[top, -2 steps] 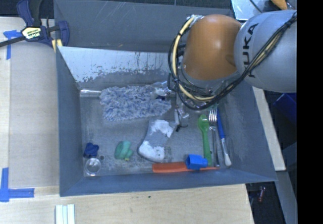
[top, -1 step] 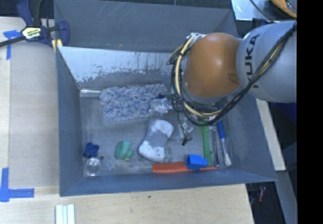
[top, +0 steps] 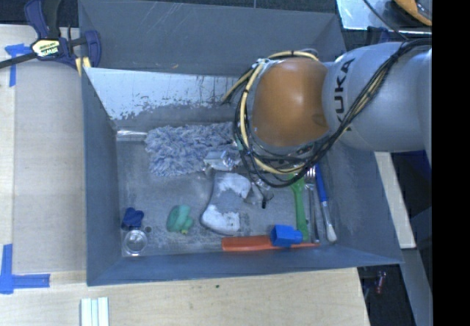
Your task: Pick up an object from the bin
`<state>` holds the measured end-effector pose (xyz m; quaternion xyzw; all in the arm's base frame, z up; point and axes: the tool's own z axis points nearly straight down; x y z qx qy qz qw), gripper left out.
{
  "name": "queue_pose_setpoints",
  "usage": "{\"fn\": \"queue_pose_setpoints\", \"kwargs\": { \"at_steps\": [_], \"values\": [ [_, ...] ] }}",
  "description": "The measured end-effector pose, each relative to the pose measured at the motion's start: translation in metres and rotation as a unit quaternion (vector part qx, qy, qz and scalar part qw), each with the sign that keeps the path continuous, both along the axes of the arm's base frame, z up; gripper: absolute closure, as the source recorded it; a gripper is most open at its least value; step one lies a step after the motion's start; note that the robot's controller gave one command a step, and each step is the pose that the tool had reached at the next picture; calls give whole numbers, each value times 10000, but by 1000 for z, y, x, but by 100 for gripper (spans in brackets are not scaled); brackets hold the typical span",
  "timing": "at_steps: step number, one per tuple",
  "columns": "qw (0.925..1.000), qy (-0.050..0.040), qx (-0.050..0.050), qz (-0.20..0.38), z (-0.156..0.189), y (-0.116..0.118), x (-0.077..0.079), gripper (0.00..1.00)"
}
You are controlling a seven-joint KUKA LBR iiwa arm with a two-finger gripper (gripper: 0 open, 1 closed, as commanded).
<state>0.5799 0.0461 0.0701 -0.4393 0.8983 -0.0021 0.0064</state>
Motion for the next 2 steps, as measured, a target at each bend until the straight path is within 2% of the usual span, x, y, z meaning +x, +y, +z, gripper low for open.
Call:
{"fn": "queue_pose_setpoints", "kwargs": {
  "at_steps": [1,2],
  "values": [
    [9965,43,-10,838,0,11,-9,100],
    [9965,43,-10,837,0,11,-9,100]
  ]
}}
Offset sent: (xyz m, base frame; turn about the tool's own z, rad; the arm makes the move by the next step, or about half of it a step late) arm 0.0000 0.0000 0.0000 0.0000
